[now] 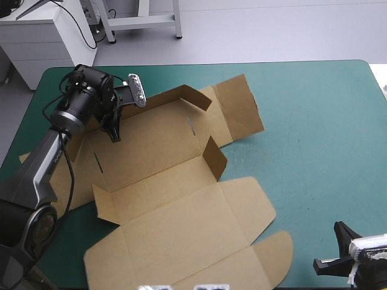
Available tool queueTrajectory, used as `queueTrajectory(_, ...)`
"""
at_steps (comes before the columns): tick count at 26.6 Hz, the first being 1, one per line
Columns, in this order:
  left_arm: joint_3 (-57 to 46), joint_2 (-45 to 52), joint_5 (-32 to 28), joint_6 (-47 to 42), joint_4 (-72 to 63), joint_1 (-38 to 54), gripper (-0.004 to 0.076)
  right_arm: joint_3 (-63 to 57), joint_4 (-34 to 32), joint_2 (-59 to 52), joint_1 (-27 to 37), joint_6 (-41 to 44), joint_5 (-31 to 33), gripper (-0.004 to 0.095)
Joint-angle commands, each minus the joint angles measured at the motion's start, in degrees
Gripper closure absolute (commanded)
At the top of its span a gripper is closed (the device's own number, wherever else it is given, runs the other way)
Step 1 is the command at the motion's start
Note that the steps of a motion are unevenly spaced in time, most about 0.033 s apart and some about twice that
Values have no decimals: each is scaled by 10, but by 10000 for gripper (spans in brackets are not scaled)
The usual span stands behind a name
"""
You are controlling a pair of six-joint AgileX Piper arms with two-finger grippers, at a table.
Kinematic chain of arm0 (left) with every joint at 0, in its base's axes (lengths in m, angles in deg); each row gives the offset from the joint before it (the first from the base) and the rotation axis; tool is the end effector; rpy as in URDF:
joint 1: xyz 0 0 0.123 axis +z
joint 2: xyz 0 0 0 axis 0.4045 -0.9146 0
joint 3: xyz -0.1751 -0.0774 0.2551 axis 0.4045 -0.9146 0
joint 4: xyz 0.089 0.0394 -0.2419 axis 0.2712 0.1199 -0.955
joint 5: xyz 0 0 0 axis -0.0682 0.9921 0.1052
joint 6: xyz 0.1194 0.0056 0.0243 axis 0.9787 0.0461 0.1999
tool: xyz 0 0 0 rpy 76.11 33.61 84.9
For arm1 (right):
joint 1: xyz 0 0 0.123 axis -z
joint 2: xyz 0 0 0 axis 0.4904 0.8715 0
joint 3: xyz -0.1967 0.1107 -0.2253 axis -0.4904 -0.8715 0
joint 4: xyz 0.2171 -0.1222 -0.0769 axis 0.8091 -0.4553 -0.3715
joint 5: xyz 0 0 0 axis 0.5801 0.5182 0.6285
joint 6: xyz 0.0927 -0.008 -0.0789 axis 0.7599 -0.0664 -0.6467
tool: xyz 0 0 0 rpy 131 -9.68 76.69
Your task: Fold the box
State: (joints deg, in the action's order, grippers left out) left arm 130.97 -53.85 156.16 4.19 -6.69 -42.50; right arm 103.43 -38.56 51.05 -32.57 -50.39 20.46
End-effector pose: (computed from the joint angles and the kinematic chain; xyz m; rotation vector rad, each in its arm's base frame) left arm 0.3871 -0.1010 0.3607 1.6760 2.2182 0.5067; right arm 0.0116 0.0071 0.2705 -0.0957 1.8747 0.0825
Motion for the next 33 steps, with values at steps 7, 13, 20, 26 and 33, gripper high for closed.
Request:
queueTrajectory(7, 19, 31, -55, 16, 58, -87, 732, 13, -1, -12, 0, 0, -44, 928)
queueTrajectory(13, 8, 33, -78, -21, 112, -159, 733, 13, -1, -12, 0, 0, -44, 928)
queueTrajectory(20, 1, 33, -200, -104, 258, -211, 732, 13, -1, -12, 0, 0, -44, 928)
queueTrajectory(26, 1, 32, -235, -163, 265, -217, 733, 13, -1, -12, 0, 0, -44, 928)
queueTrajectory(33, -54, 38, -247, -221, 274, -225, 733, 13, -1, -12, 0, 0, -44, 928)
